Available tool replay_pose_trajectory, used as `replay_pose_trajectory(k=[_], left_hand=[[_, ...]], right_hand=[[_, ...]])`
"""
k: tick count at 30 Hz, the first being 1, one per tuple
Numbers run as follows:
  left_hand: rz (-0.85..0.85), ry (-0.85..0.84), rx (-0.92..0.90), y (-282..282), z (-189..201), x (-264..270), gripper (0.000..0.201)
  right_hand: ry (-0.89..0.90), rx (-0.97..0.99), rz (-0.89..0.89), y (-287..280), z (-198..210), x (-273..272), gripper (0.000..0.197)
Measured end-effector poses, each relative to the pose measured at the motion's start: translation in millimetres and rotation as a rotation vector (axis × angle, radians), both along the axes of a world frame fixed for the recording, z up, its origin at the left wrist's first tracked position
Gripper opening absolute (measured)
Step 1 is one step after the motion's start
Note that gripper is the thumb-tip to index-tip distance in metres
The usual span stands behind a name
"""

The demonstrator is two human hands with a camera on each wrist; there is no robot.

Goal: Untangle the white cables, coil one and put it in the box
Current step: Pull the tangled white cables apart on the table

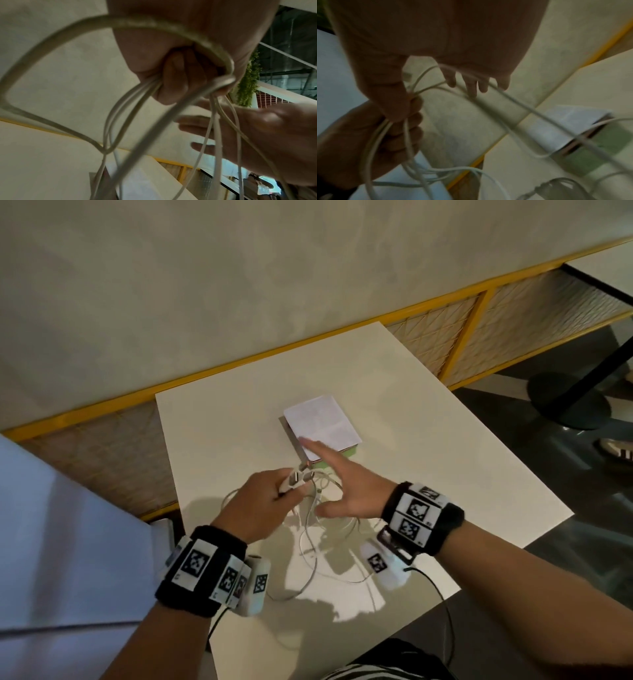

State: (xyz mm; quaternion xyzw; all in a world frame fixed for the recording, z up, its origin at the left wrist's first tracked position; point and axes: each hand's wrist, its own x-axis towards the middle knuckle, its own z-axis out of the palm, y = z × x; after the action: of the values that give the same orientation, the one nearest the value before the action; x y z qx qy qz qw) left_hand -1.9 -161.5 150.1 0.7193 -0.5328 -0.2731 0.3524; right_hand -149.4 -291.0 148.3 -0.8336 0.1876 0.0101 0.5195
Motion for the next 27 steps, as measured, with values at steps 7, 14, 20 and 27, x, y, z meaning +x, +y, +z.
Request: replay_pose_trajectory(k=[7, 14, 20, 27], left_hand=[[0.022, 0.009, -0.006, 21, 0, 19, 0.023], [0.325, 0.262, -0.044, 42, -27, 26, 0.015], [0.911, 0.951, -0.425, 81, -28, 77, 0.039], [1.127, 1.265, -0.337, 99, -85, 79, 0.043]], right_hand=[[0.104, 0.045, -0.107, -4, -16, -7, 0.028], [0.312, -0.501, -0.095, -44, -34, -58, 0.049], [0.738, -0.678, -0.299, -103, -52, -133, 0.037], [1.044, -0.554, -0.074, -97, -126, -156, 0.028]])
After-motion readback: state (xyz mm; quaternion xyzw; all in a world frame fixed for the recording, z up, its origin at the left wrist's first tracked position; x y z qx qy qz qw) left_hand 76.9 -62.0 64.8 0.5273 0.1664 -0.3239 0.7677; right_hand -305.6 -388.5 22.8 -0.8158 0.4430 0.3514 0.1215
